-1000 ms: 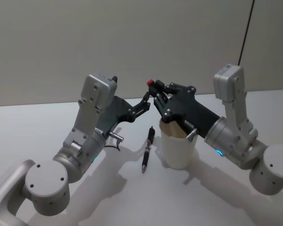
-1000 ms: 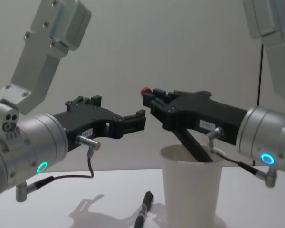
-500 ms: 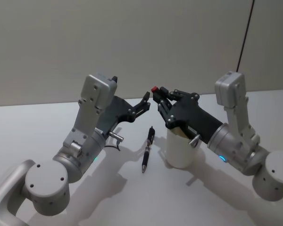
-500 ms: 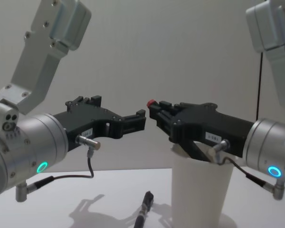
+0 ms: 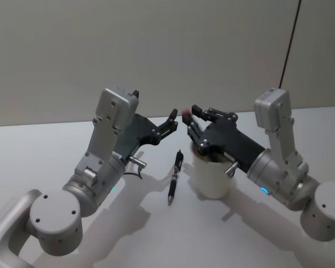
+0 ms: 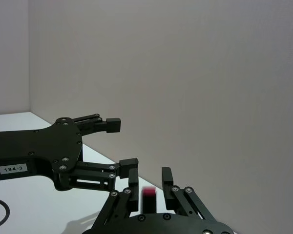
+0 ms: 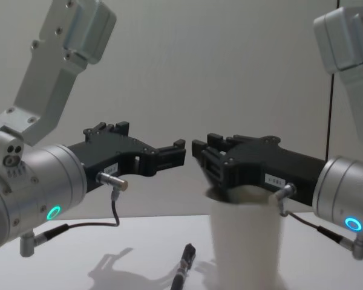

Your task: Place the pen into the pen holder.

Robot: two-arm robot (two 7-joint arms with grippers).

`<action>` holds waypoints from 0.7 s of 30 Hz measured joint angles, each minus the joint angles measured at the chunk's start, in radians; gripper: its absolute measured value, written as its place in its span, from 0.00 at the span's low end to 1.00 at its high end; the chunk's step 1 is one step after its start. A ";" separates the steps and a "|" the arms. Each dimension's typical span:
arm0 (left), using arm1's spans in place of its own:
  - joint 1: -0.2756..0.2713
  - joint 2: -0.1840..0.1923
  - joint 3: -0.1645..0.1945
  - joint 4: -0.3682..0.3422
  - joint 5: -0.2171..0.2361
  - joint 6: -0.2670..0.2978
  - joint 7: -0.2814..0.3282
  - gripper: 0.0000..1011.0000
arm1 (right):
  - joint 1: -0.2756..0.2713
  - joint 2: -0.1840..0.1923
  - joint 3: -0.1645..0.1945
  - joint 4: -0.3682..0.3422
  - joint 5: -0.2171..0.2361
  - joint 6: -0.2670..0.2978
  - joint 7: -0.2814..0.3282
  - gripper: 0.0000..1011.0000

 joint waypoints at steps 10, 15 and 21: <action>0.000 0.000 0.000 0.000 0.000 0.000 0.000 0.99 | -0.002 0.001 0.000 -0.001 -0.003 0.001 -0.004 0.53; 0.000 0.000 0.000 0.000 0.000 0.000 0.000 0.99 | -0.003 0.002 0.001 -0.002 -0.003 0.002 -0.007 0.70; 0.000 0.000 0.000 0.000 0.000 -0.001 0.000 0.99 | -0.004 0.007 0.006 -0.013 0.001 0.004 -0.008 0.84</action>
